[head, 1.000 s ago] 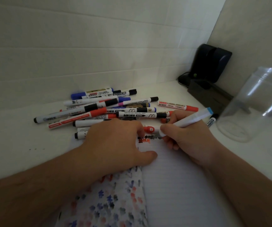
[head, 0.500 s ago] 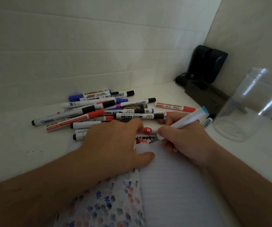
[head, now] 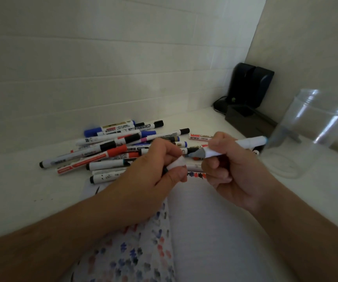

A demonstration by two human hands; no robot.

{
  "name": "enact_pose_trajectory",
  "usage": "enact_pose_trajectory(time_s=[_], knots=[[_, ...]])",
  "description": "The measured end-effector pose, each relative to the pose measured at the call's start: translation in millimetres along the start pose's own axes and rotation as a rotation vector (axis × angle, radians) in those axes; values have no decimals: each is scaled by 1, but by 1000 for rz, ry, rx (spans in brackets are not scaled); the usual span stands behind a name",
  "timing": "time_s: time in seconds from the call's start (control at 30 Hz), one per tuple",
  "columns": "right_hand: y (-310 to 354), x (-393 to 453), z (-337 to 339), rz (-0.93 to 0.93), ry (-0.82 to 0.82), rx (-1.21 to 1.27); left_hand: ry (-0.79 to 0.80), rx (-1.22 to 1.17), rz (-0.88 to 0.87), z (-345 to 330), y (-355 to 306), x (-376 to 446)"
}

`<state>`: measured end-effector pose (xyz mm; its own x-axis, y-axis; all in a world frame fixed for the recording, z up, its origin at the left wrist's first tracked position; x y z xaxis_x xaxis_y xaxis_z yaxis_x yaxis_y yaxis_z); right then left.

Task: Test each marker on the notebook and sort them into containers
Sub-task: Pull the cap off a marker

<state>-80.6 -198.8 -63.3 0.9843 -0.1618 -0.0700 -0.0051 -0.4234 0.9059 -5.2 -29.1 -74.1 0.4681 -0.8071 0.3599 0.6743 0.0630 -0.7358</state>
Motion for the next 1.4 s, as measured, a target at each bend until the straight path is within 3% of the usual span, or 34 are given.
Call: enact_pose_trajectory(time_s=[0.27, 0.5, 0.73, 1.03, 1.23, 1.4], knots=[[-1, 0, 2, -3, -52, -16, -27, -10, -48, 2, -5, -1], [-9, -3, -10, 60, -60, -236, -34, 52, -75, 3, 0, 0], [-7, -1, -9, -85, -47, -15, -136, -82, -19, 7, 3, 2], [-13, -2, -21, -154, -129, 27, -73, -97, 36, 4, 14, 1], [-19, -1, -24, -171, -167, 7, 6, -154, 105, 9, 23, 5], [-3, -6, -29, -96, -232, -152, -32, -271, 157, 11, 20, 7]])
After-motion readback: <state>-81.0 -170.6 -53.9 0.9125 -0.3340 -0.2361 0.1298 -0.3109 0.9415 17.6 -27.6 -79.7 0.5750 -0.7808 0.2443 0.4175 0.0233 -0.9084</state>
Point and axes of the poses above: each hand's wrist, its own x-axis towards the middle knuckle, its own z-axis out of the back of the hand, y = z × x, the point moved 3 cm from there along x, towards the middle knuckle, and after that the axes turned 6 degrees about -z, right-handed, at the moved point
